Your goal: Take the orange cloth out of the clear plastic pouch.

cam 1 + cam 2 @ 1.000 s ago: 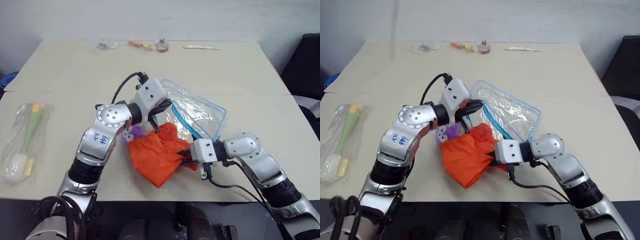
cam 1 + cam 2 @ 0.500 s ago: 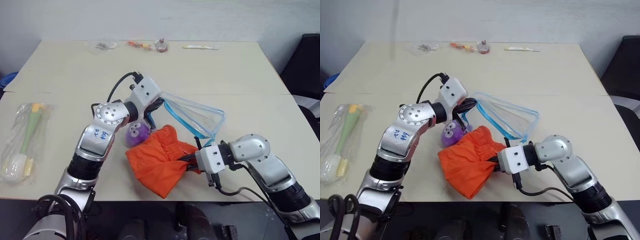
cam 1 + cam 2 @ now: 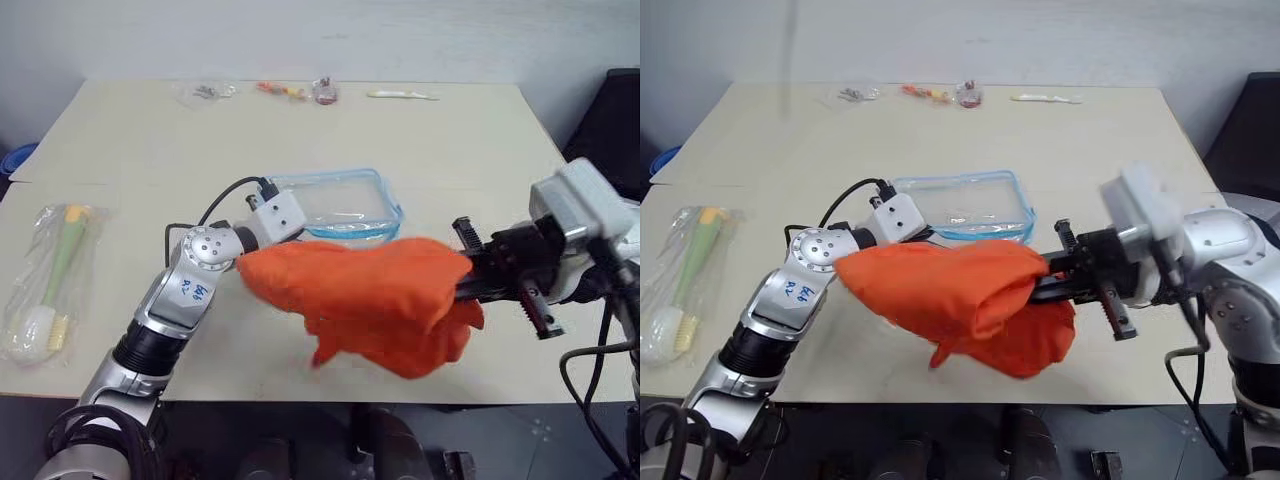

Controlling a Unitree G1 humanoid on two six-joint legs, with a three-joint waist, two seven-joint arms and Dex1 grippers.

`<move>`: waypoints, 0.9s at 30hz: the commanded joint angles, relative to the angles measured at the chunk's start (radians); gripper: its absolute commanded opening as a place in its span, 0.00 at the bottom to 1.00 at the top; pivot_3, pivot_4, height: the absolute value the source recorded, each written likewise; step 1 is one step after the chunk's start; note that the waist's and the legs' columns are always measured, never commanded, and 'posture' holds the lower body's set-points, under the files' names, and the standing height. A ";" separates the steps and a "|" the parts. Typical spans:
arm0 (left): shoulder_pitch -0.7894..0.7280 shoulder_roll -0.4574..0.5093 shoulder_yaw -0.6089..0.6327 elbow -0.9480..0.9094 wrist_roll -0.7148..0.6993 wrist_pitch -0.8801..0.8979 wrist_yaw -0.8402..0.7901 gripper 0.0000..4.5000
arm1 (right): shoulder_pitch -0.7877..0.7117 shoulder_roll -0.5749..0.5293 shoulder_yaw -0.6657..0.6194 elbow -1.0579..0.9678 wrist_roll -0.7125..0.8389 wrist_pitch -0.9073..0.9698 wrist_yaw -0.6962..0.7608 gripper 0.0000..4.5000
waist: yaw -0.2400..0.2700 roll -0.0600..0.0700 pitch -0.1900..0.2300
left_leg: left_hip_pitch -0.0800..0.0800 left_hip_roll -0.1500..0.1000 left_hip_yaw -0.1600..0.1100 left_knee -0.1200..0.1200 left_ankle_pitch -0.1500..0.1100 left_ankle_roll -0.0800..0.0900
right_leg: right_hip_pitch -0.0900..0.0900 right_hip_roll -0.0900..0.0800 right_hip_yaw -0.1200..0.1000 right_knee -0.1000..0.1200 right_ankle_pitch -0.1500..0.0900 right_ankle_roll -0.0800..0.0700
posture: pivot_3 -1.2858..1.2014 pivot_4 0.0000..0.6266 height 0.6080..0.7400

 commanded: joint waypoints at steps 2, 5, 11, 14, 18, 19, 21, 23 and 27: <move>0.004 0.014 0.044 -0.094 -0.013 0.023 -0.013 0.05 | -0.008 -0.007 -0.035 0.022 -0.053 -0.018 -0.019 0.00 | 0.000 0.000 0.000 | 0.000 0.000 0.000 0.000 0.000 0.000 | 0.000 0.000 0.000 0.000 0.000 0.000 | 0.52 0.24 1.00; 0.050 0.053 0.079 -0.161 -0.048 0.033 -0.058 0.22 | -0.025 -0.053 -0.062 0.159 -0.187 -0.102 0.029 0.00 | -0.002 0.000 0.000 | 0.000 0.000 0.001 0.000 0.000 0.000 | 0.000 0.000 0.001 0.000 0.000 0.000 | 0.52 0.24 1.00; 0.140 0.150 0.167 -0.294 -0.170 0.044 -0.188 0.65 | -0.122 -0.103 -0.042 0.433 -0.503 -0.378 0.049 0.00 | -0.004 0.000 0.000 | 0.000 0.000 0.002 0.000 0.000 0.000 | 0.000 0.000 0.001 0.000 0.000 0.000 | 0.52 0.24 1.00; 0.164 0.199 0.280 -0.352 -0.334 0.093 -0.297 0.88 | -0.170 -0.115 0.008 0.606 -0.748 -0.638 -0.001 0.00 | -0.006 0.000 0.000 | 0.000 0.000 0.002 -0.001 0.000 0.000 | -0.001 0.000 0.001 0.000 0.000 0.000 | 0.52 0.24 1.00; 0.124 0.260 0.469 -0.364 -0.612 0.285 -0.387 1.00 | -0.242 -0.119 0.040 0.873 -1.001 -0.949 -0.163 0.00 | -0.006 0.001 0.001 | 0.000 0.000 0.002 0.000 0.000 0.000 | -0.001 0.000 0.001 -0.001 0.000 0.000 | 0.52 0.24 1.00; 0.118 0.282 0.514 -0.368 -0.680 0.330 -0.403 1.00 | -0.252 -0.134 0.058 0.941 -1.101 -1.065 -0.258 0.00 | -0.007 0.002 0.001 | -0.001 0.000 0.002 0.000 0.000 0.000 | -0.001 -0.001 0.001 -0.001 0.000 0.000 | 0.52 0.24 1.00; 0.124 0.310 0.577 -0.382 -0.765 0.370 -0.409 1.00 | -0.250 -0.163 0.092 1.036 -1.262 -1.253 -0.406 0.00 | -0.010 0.003 0.002 | -0.001 0.001 0.002 -0.001 0.000 0.000 | -0.001 -0.001 0.001 -0.001 0.000 0.000 | 0.52 0.24 1.00; 0.145 0.324 0.626 -0.394 -0.817 0.384 -0.394 1.00 | -0.226 -0.182 0.118 1.098 -1.389 -1.371 -0.551 0.00 | -0.015 0.003 0.002 | -0.001 0.001 0.001 -0.002 0.000 -0.001 | -0.002 -0.001 0.001 -0.001 0.000 0.000 | 0.52 0.24 1.00; 0.200 0.344 0.665 -0.419 -0.868 0.392 -0.360 1.00 | -0.156 -0.199 0.181 1.156 -1.605 -1.487 -0.795 0.00 | -0.030 0.003 0.002 | -0.001 0.001 0.001 -0.002 0.000 -0.001 | -0.001 -0.002 0.002 -0.001 0.000 0.000 | 0.52 0.24 1.00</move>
